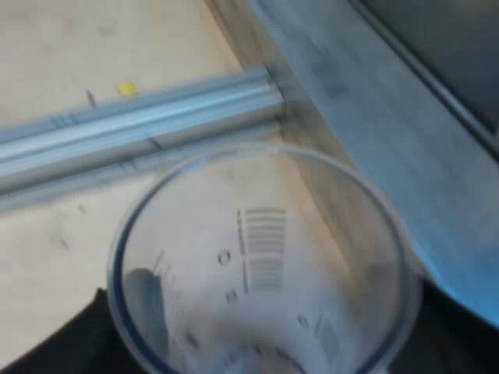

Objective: Pour the beans into the coffee machine

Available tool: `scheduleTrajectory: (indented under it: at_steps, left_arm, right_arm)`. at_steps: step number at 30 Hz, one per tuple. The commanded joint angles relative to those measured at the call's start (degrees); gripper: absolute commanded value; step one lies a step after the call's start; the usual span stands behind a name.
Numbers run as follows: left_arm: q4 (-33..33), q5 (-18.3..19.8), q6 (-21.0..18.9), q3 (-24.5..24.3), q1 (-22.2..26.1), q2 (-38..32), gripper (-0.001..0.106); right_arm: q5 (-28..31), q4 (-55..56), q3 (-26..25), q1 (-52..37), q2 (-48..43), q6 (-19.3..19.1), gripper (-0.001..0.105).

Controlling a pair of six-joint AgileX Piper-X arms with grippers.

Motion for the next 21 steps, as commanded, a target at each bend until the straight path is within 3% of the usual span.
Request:
scheduleTrajectory:
  at_steps: [1, 8, 17, 21]
  left_arm:
    - [3.5, -1.4, 0.8, -0.1, -1.4, 0.0, 0.066]
    - [9.0, -5.6, 0.7, -0.1, -1.6, -2.9, 0.066]
    - [20.6, -5.7, 0.3, -0.1, -1.6, -7.2, 0.066]
    - [25.5, -5.7, -4.1, -0.1, -1.6, -9.9, 0.066]
  right_arm:
    - [0.1, -1.2, -0.1, 0.0, -0.1, -0.3, 0.082]
    - [0.1, -1.2, -0.1, 0.0, -0.1, -0.3, 0.082]
    - [0.1, -1.2, -0.1, 0.0, -0.1, -0.3, 0.082]
    - [0.1, -0.7, -0.1, 0.0, -0.1, -0.3, 0.082]
